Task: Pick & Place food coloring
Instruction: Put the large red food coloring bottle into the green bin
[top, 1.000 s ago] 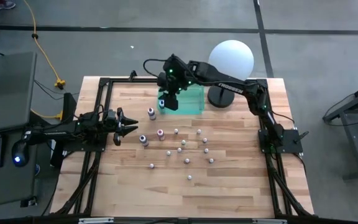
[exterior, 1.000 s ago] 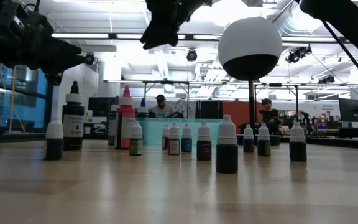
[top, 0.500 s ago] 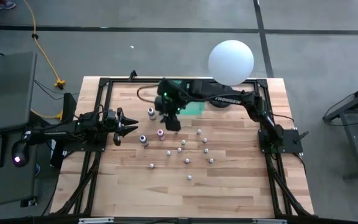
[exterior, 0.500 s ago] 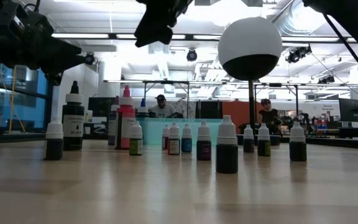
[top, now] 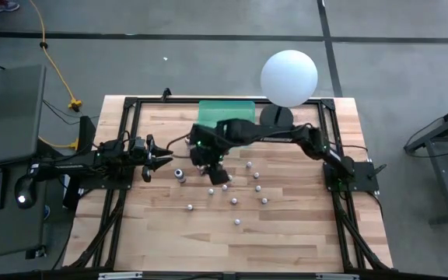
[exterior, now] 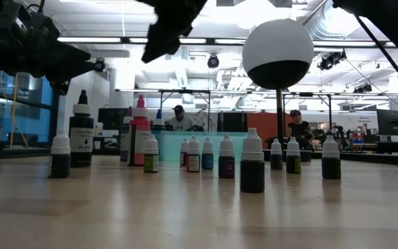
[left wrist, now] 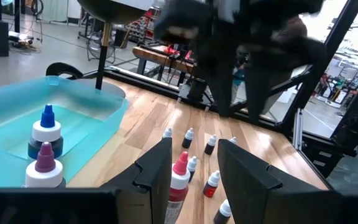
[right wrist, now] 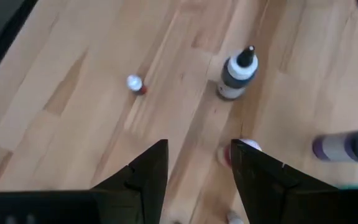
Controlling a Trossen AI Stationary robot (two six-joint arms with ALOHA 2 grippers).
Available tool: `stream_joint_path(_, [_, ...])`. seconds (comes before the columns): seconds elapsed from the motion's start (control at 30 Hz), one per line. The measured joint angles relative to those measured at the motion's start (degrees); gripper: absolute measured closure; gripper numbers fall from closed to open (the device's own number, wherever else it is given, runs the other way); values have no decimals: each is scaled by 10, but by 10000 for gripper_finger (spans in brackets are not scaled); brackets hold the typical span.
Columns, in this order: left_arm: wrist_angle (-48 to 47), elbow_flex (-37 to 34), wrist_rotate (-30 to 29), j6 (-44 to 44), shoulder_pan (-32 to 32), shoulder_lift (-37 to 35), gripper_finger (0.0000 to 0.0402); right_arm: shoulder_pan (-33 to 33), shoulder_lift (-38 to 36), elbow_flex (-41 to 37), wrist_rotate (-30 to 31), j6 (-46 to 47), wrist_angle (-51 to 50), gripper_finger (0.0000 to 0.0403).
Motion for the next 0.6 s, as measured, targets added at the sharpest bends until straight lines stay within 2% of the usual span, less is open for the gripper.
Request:
stream_joint_path(0.13, [0,0,0,0,0,0,273,4,25,0,45,2,12,234])
stream_joint_path(0.37, [0,0,0,0,0,0,273,-11,29,0,72,20,29,233])
stream_joint_path(0.6, [0,0,0,0,0,0,273,-26,39,0,38,12,25,233])
